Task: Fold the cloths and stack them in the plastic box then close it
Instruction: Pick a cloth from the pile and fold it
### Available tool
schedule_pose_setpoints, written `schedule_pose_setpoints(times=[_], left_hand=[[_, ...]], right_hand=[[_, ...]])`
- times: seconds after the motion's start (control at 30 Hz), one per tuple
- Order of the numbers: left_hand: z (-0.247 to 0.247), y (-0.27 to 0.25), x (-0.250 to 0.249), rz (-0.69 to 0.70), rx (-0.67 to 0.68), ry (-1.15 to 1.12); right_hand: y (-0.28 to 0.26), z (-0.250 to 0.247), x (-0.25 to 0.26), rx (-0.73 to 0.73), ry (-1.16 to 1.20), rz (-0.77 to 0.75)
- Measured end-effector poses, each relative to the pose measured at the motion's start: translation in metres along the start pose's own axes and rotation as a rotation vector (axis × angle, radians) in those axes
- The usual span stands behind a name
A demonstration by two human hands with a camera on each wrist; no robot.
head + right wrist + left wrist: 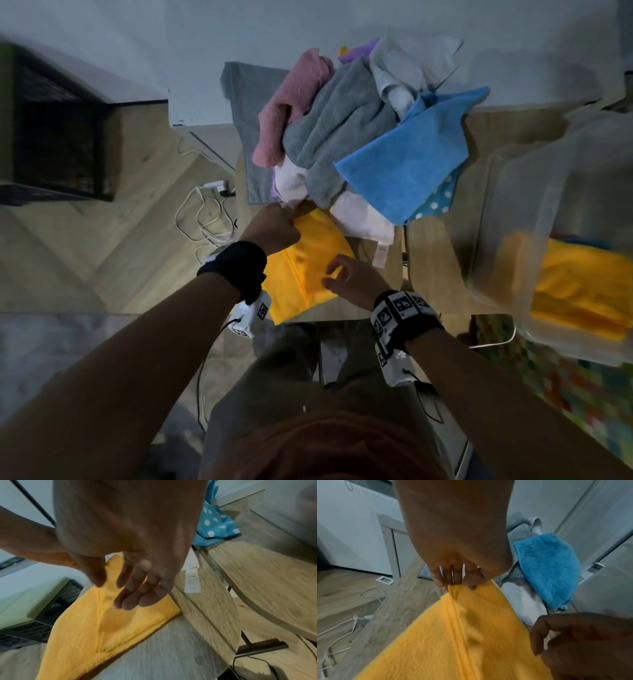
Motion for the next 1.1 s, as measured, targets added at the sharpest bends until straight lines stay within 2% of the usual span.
schedule_pose_setpoints(times=[0.1, 0.17, 0.2, 0.27, 0.33, 0.4, 0.5, 0.67, 0.77, 0.9, 1.03, 1.1], left_hand=[[0.011, 0.007, 0.004, 0.01, -0.051, -0.15], [0.022, 0.015, 0.003, 0.012, -0.061, -0.154], [0.029, 0.02, 0.003, 0.016, -0.053, -0.148], [0.038, 0.027, -0.001, 0.028, -0.058, -0.137], [0.043, 0.035, -0.005, 0.051, -0.069, -0.086], [0.046, 0.04, -0.012, 0.071, -0.038, 0.007], [0.044, 0.039, -0.022, 0.084, 0.043, 0.067], [0.027, 0.029, -0.02, 0.058, 0.118, -0.167], [0.003, 0.015, -0.02, 0.107, 0.131, -0.254], [-0.017, -0.006, -0.007, 0.121, 0.116, -0.034], [-0.024, -0.03, 0.019, 0.152, 0.067, 0.046], [-0.018, -0.043, 0.036, 0.1, 0.102, 0.012]], right_hand=[[0.003, -0.006, -0.011, -0.179, 0.063, 0.1], [0.006, -0.011, -0.019, -0.309, 0.067, 0.169], [0.01, -0.009, -0.025, -0.322, 0.051, 0.231], [0.019, 0.0, -0.036, -0.224, 0.016, 0.342], [0.025, 0.009, -0.046, -0.098, -0.058, 0.376], [0.026, 0.008, -0.047, -0.073, -0.095, 0.337], [0.018, 0.0, -0.039, -0.137, -0.018, 0.248], [-0.001, -0.008, -0.02, -0.182, 0.041, 0.132], [-0.011, -0.012, -0.003, -0.228, 0.046, 0.024], [-0.02, -0.003, 0.024, -0.17, -0.052, -0.153], [-0.02, 0.02, 0.043, -0.069, -0.234, -0.186], [-0.018, 0.035, 0.049, -0.005, -0.337, -0.184]])
Point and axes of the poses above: each hand's wrist, its own y-axis towards the middle knuckle, its own z-axis out of the palm, x = y × z, the point moved 6 cm from there along y, towards the middle knuckle, and after that the axes turned 9 degrees about -y, right-handed, at the moved point
